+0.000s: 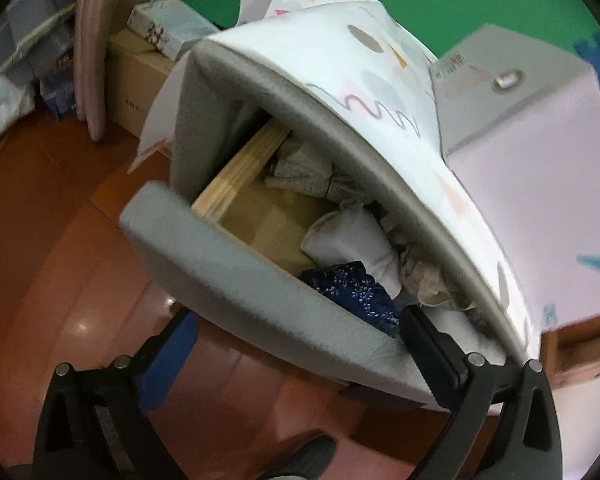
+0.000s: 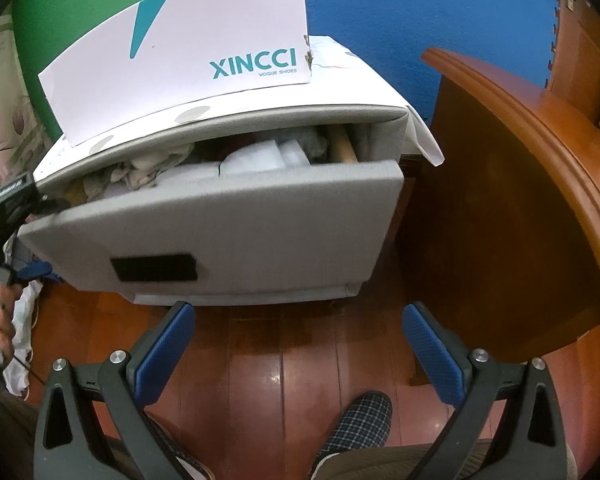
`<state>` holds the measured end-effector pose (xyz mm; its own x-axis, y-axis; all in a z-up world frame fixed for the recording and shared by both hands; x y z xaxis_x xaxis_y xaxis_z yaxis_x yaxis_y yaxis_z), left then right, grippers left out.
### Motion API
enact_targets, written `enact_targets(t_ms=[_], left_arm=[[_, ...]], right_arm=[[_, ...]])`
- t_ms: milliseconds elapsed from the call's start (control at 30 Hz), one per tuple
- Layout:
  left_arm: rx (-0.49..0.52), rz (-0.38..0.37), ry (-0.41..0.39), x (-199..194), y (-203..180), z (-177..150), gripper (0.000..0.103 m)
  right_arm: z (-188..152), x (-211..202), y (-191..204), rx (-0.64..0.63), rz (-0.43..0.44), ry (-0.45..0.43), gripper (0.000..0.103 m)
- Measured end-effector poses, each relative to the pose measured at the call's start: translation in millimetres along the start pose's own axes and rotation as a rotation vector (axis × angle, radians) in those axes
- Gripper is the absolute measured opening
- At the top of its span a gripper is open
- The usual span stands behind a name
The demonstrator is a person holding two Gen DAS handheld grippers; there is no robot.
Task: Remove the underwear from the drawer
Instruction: 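Grasp the top drawer front with the left tool and pull it open, then release the drawer front with the left tool while the right tool moves over the drawer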
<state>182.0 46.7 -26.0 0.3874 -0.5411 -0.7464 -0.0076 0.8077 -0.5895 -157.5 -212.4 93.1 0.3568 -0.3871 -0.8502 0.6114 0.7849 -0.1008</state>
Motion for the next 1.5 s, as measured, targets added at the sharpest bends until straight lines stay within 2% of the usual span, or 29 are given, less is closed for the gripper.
enact_targets(t_ms=[200, 433, 633, 800, 1000, 1500], left_arm=[[0.022, 0.023, 0.04, -12, 12, -22, 0.103], [0.071, 0.064, 0.082, -37, 10, -46, 0.103], [0.076, 0.069, 0.099, -48, 17, -63, 0.103], [0.075, 0.073, 0.117, -55, 17, -71, 0.103], [0.078, 0.076, 0.117, -67, 21, -88, 0.103], [0.088, 0.092, 0.151, -86, 27, -114, 0.103]], right_arm=[[0, -4, -1, 0.001, -0.005, -0.011, 0.103], [-1, -21, 0, -0.022, -0.005, -0.022, 0.103], [-8, -34, 5, -0.075, -0.03, 0.016, 0.103], [-10, -43, 2, -0.068, 0.001, 0.044, 0.103], [-2, -62, 2, -0.077, 0.018, 0.033, 0.103], [15, -41, 11, -0.133, 0.088, 0.14, 0.103]])
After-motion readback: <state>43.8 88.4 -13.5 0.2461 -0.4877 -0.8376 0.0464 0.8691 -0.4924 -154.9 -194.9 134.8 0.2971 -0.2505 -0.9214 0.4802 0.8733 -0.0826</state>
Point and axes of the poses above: each gripper's, at about its wrist camera, not at the fingertips, and x roughly the way its jaws point, y to its left, z to its top, the point moved 1 cm from there along x, roughly the way its jaws point, and after that the axes turned 10 degrees about -z, right-handed, at the moved point
